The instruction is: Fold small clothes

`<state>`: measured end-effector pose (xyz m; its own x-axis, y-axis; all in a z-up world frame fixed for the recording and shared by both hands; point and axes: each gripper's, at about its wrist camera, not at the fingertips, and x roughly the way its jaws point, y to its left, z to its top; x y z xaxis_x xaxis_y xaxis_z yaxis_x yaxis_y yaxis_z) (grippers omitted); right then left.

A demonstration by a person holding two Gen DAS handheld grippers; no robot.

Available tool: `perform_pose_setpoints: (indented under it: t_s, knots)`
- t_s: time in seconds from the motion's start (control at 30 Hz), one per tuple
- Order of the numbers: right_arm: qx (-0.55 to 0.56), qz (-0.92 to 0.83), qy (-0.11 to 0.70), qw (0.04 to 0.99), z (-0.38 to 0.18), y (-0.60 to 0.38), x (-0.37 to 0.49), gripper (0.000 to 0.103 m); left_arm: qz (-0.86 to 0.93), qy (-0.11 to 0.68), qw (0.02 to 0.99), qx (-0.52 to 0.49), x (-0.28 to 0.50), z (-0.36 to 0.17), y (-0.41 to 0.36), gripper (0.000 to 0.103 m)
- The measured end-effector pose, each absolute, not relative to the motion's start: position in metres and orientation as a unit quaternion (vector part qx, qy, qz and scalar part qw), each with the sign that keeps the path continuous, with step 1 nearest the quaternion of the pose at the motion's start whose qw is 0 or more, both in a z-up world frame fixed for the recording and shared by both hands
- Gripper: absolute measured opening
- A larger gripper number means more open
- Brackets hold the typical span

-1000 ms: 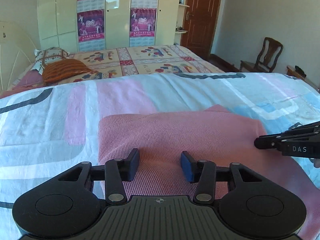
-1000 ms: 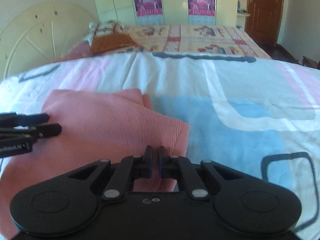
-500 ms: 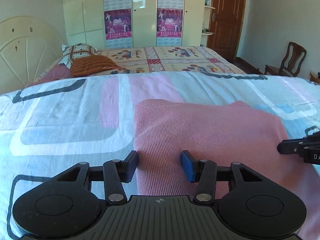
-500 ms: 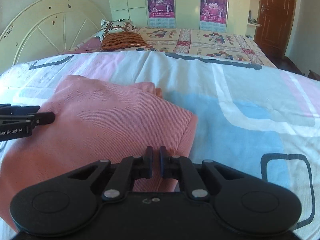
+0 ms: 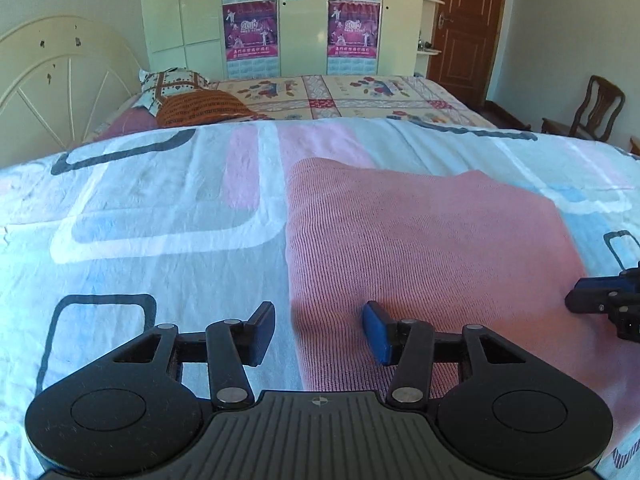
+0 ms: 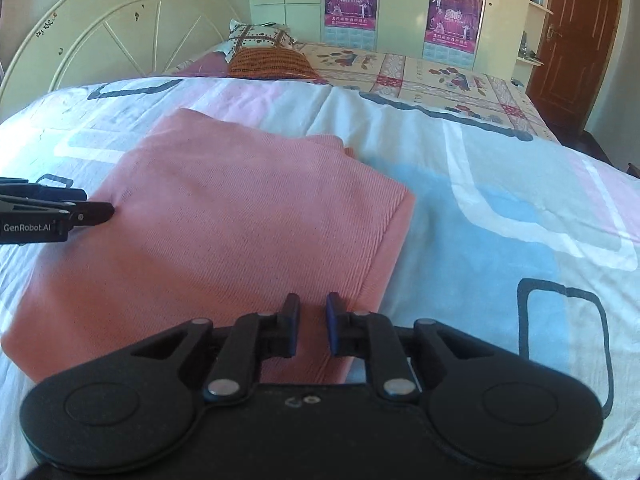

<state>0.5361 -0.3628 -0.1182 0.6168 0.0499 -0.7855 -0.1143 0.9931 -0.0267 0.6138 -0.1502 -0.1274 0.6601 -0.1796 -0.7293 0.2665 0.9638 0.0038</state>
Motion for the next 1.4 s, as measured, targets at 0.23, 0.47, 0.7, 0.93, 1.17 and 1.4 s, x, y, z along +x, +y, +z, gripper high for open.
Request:
perform_pose_setpoints:
  t_s: [0.23,0.47,0.7,0.93,1.17,1.4]
  knots:
    - [-0.021,0.061,0.412,0.909,-0.092,-0.367,0.504,0.017,-0.152,0.382,0.91,0.058,0.579,-0.098,-0.151,0.058]
    - [-0.021,0.075,0.439,0.895,-0.105,-0.369,0.476,0.016,-0.14,0.412,0.898,0.066,0.546,-0.123,-0.149,0.07]
    - [0.015,0.064,0.397,0.916,-0.092,-0.386,0.466,0.04,-0.135,0.419,0.898,0.008,0.55,-0.126,-0.128,0.081]
    - [0.181,0.088,0.419,0.885,-0.112,-0.453,0.484,0.046,-0.171,0.433,0.882,-0.069,0.576,-0.136,-0.112,0.081]
    - [0.339,0.144,0.443,0.818,-0.156,-0.495,0.519,0.052,-0.218,0.47,0.846,-0.128,0.603,-0.156,-0.12,0.081]
    - [0.338,0.204,0.456,0.798,-0.166,-0.473,0.548,0.051,-0.224,0.472,0.838,-0.155,0.617,-0.167,-0.13,0.081]
